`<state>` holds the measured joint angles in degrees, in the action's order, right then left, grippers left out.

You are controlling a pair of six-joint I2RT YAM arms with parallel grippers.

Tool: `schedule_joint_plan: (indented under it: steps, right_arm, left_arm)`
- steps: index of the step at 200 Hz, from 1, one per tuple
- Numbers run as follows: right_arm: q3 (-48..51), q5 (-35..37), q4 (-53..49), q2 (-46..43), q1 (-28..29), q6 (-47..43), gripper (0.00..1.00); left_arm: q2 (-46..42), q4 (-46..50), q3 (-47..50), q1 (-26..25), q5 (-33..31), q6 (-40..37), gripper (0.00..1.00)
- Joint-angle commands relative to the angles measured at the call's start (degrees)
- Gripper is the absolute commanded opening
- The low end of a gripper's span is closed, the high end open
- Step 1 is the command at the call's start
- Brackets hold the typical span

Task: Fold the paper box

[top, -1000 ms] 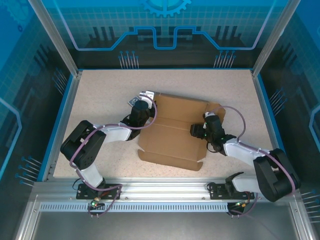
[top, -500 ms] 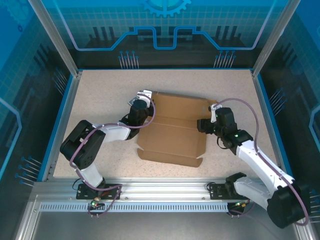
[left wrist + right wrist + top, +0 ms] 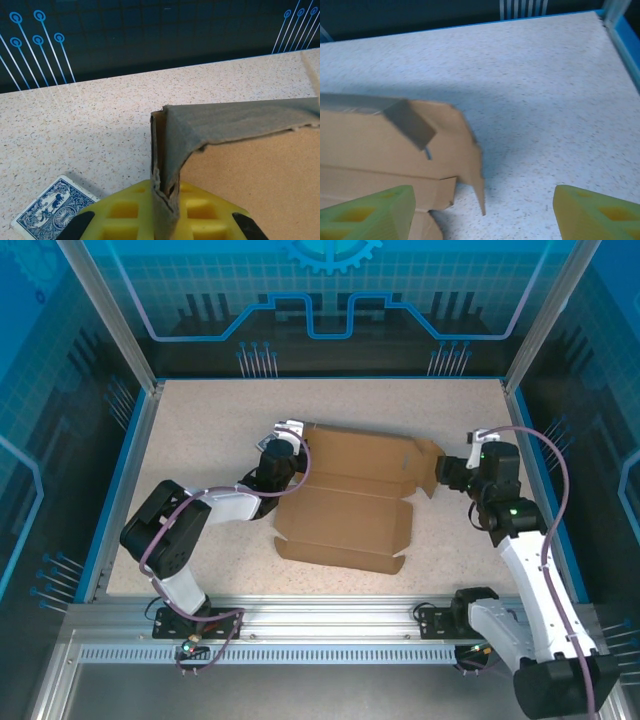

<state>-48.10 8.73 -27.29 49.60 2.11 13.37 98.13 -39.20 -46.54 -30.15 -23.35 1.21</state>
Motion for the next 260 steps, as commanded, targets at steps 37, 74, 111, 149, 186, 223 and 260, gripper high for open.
schedule_joint_plan:
  steps: [37, 74, 111, 149, 186, 223, 260]
  right_arm:
    - [5.49, -11.82, 8.99, 8.05, -14.01, 7.16, 0.73]
    - [6.41, -13.32, 12.71, 15.54, -14.50, 8.03, 0.71]
    - [7.67, -15.49, 15.83, 20.79, -12.35, 7.94, 0.70]
    - [7.93, -18.67, 17.75, 23.16, -10.21, 6.46, 0.69]
    - [8.62, -21.60, 19.27, 23.73, -7.78, 4.38, 0.68]
    - [9.52, -23.82, 21.80, 24.45, -5.83, 2.87, 0.66]
    - [9.16, -24.94, 23.70, 24.53, -4.92, 1.43, 0.62]
  left_arm:
    - [-2.34, -0.89, 0.80, 0.26, 0.13, 1.41, 0.00]
    - [-2.59, -0.88, 0.73, 0.25, 0.23, 1.62, 0.00]
    - [-2.61, -0.79, 0.67, 0.27, 0.48, 1.78, 0.00]
    - [-2.33, -0.62, 0.27, 0.26, 0.77, 1.84, 0.00]
    - [-2.55, -0.75, 0.48, 0.22, 0.65, 1.67, 0.00]
    - [-2.67, -0.79, 0.47, 0.21, 0.77, 1.79, 0.00]
    - [-2.92, -0.96, 1.01, 0.22, 0.56, 1.78, 0.00]
